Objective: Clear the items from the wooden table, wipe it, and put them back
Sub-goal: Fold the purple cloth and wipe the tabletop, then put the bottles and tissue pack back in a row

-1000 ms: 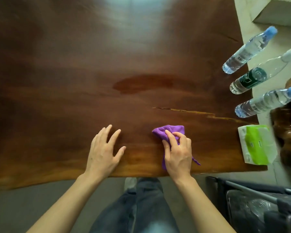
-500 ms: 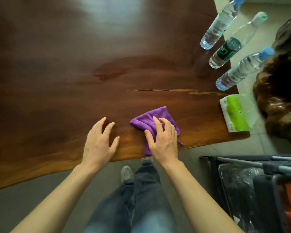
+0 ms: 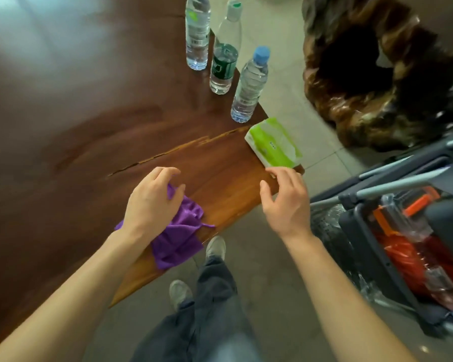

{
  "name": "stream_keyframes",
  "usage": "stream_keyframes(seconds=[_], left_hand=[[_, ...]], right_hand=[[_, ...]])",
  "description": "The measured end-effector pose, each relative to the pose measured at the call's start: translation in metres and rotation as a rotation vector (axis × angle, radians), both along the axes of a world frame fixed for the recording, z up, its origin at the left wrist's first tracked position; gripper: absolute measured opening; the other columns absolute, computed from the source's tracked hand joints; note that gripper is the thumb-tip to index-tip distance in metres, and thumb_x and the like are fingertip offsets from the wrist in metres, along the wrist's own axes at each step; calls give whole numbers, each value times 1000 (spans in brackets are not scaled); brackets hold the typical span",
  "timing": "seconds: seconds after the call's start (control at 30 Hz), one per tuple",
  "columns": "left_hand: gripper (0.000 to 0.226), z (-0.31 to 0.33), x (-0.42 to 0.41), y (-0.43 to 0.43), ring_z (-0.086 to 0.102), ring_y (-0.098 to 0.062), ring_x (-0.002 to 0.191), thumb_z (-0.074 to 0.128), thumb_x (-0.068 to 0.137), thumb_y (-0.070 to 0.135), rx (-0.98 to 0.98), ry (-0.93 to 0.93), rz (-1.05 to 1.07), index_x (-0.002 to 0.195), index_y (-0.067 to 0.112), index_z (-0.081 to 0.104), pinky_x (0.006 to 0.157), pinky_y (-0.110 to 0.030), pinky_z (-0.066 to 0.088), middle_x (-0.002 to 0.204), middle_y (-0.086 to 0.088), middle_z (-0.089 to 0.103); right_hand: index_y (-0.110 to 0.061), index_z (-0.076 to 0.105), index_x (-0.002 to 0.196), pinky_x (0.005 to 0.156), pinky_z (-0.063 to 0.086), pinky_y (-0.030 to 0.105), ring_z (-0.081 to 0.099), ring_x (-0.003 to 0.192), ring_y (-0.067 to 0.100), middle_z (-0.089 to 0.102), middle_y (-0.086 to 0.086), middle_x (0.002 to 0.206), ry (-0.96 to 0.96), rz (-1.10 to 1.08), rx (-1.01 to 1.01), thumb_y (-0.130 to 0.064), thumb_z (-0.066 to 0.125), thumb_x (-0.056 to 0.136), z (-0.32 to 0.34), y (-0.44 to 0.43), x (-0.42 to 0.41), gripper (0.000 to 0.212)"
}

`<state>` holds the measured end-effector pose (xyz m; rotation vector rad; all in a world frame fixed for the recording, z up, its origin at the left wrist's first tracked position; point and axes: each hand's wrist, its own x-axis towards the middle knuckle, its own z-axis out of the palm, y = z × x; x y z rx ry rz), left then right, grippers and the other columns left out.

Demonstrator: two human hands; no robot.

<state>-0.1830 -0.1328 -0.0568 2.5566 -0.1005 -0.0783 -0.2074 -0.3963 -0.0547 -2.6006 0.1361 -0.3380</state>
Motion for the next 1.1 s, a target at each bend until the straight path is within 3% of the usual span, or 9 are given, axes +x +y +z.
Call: stream_keyframes(seconds=[0.1,0.27,0.43,0.57,0.67,0.8,0.93,1.1], left_hand=[[41,5,37,-33,68,-25,103,71,90,26,-23,-32,-63,128,13,61,85,-28,46,124,-6,66],[61,6,103,-81,62,-22,116,72,86,31,-43,-51,-110,140,16,49,93,-32,46,134,-3,59],[82,-3,162,-117,51,-21,132,76,82,39,-101,-38,-77,150,16,36,103,-32,41,146,-3,49],[90,-13,200,-139,44,-14,135,79,76,44,-152,-7,-85,151,20,34,103,-24,35,149,1,46],[86,-17,220,-155,49,-13,130,82,71,44,-240,-3,-44,144,21,43,105,-33,44,140,4,55],[71,-22,233,-167,64,-21,115,81,73,41,-328,26,19,133,20,50,96,-46,52,125,2,65],[57,-20,235,-169,68,-25,102,82,73,39,-323,-10,62,119,18,56,87,-48,54,112,1,70],[55,-15,220,-155,70,-25,97,83,72,42,-353,-3,163,114,17,58,84,-47,55,106,0,73]], right_hand=[[-10,57,130,101,46,39,56,118,28,61,12,128,-2,-105,-37,-33,66,90,1,-25,17,48],[-10,29,152,114,35,46,40,139,32,42,15,152,206,-194,-52,-57,74,77,-10,-48,60,99],[-10,15,158,121,26,44,29,148,33,29,16,161,368,-162,-16,-64,77,71,-34,-60,102,119],[-13,16,157,117,30,44,33,144,33,33,13,158,418,-142,-15,-64,77,69,-51,-68,124,119],[-14,20,156,113,35,44,41,138,33,40,11,152,467,-125,-25,-64,77,69,-60,-73,132,115],[-17,32,148,102,46,43,52,124,29,52,6,138,437,-107,-56,-67,72,71,-66,-76,136,100],[-20,40,140,93,50,40,56,116,27,57,4,129,408,-104,-53,-62,74,70,-67,-79,139,89],[-22,44,133,87,50,38,57,111,26,59,3,123,391,-82,-44,-55,77,68,-63,-82,141,80]])
